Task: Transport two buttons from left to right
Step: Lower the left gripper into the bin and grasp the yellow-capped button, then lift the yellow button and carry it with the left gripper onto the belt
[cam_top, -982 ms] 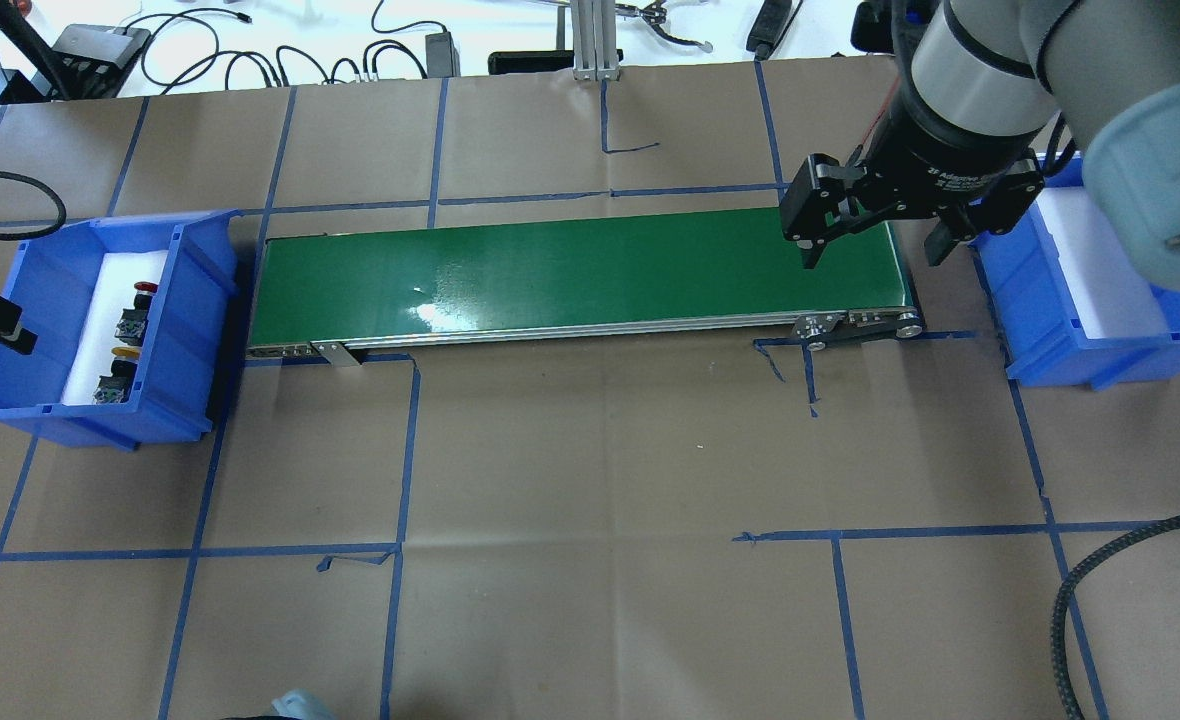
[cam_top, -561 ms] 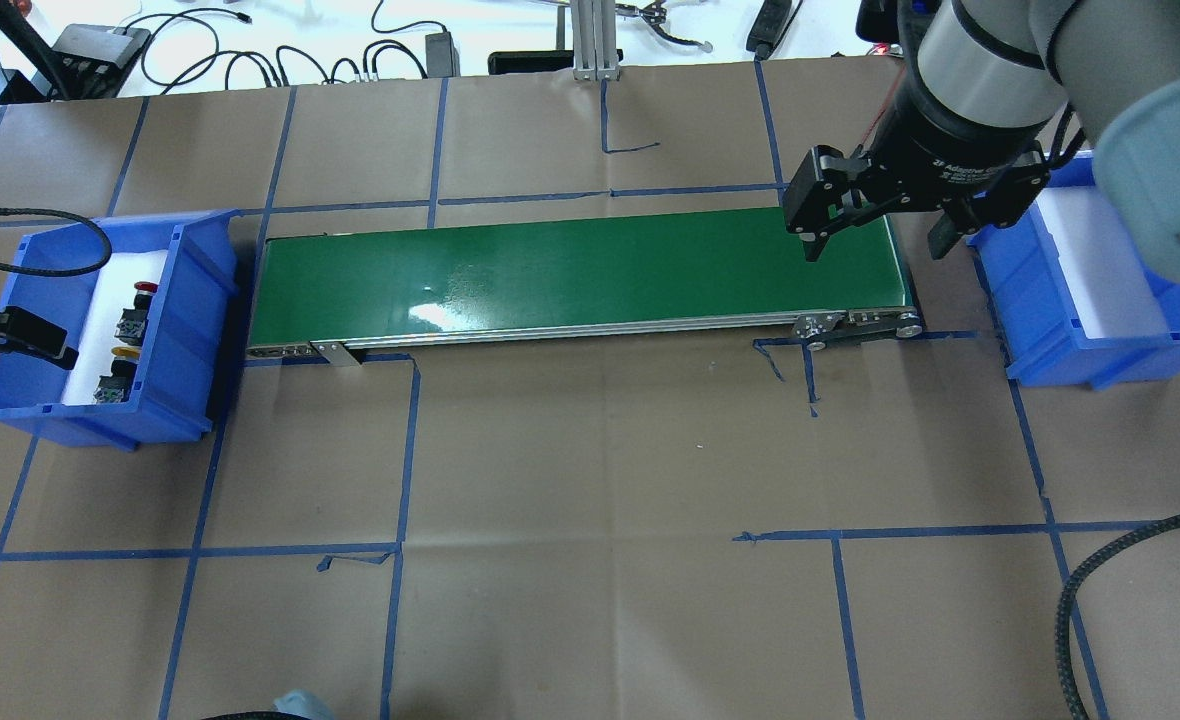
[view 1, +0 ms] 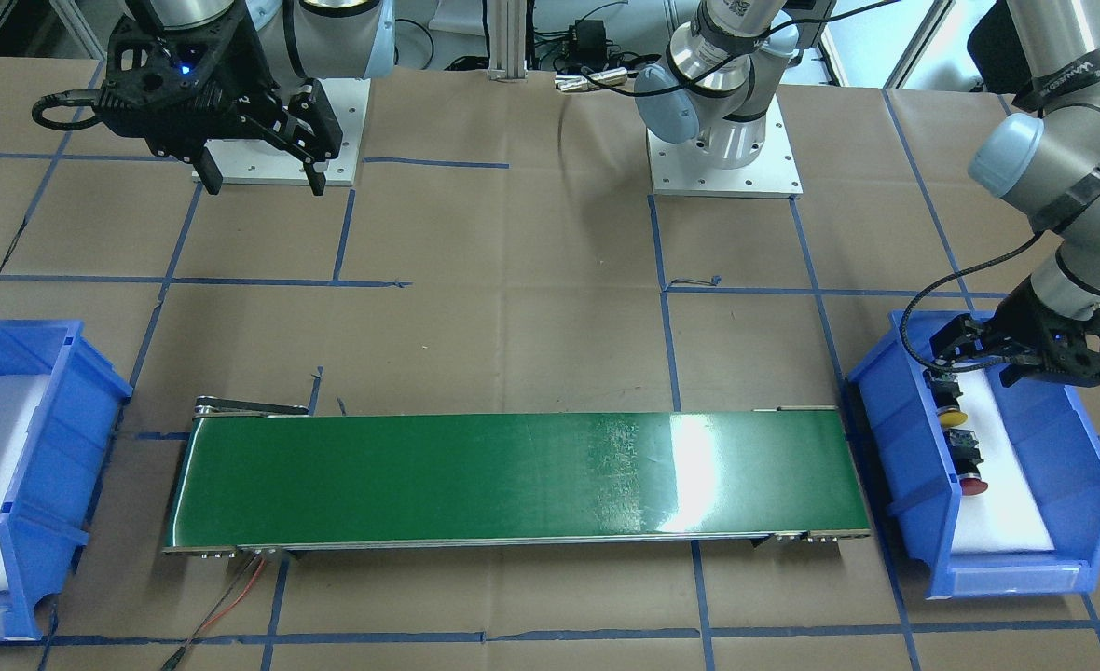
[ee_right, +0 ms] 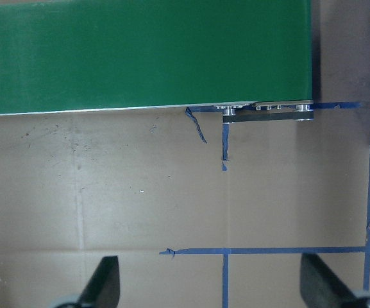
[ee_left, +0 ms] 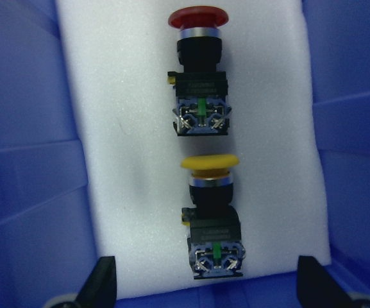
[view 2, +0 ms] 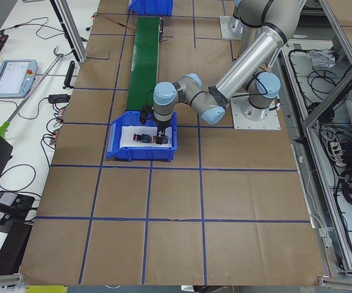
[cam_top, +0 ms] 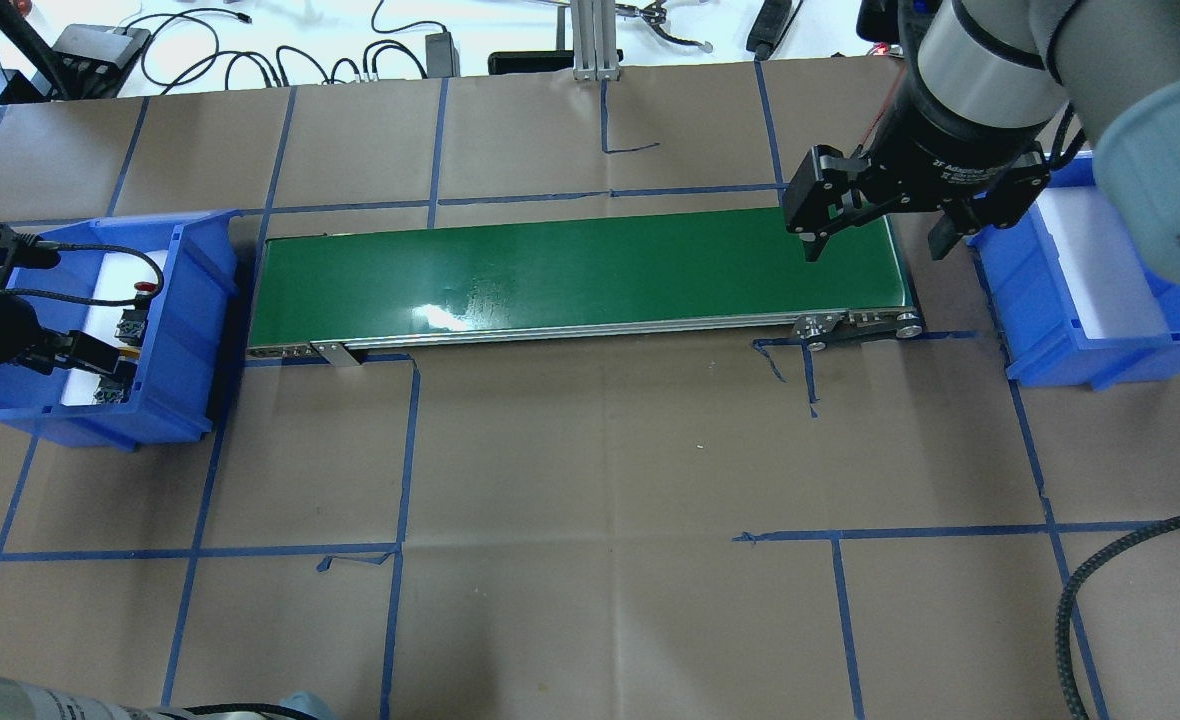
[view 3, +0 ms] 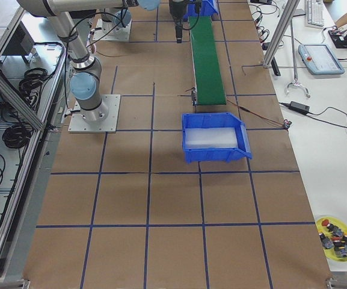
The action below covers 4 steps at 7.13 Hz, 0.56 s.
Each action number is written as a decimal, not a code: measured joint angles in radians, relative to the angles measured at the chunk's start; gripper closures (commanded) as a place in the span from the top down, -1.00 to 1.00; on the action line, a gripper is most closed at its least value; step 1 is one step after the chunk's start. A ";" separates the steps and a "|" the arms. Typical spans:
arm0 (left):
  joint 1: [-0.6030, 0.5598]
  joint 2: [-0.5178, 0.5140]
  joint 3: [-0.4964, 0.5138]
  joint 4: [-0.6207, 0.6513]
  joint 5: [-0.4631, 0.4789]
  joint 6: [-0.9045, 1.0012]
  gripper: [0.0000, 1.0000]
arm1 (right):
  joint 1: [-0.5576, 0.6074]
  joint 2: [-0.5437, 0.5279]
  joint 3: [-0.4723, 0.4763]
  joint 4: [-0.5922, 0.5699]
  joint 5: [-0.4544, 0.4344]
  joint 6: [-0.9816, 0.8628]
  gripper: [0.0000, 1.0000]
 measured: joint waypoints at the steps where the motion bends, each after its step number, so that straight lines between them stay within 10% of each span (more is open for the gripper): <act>1: -0.002 -0.019 -0.012 0.029 -0.005 -0.002 0.99 | 0.000 0.000 0.000 0.000 0.000 0.000 1.00; 3: -0.002 -0.043 -0.052 0.096 -0.006 -0.005 0.91 | 0.000 0.001 0.001 0.000 0.000 0.000 1.00; 4: -0.002 -0.049 -0.064 0.118 -0.005 -0.006 0.53 | 0.000 0.001 0.001 0.000 0.000 0.000 1.00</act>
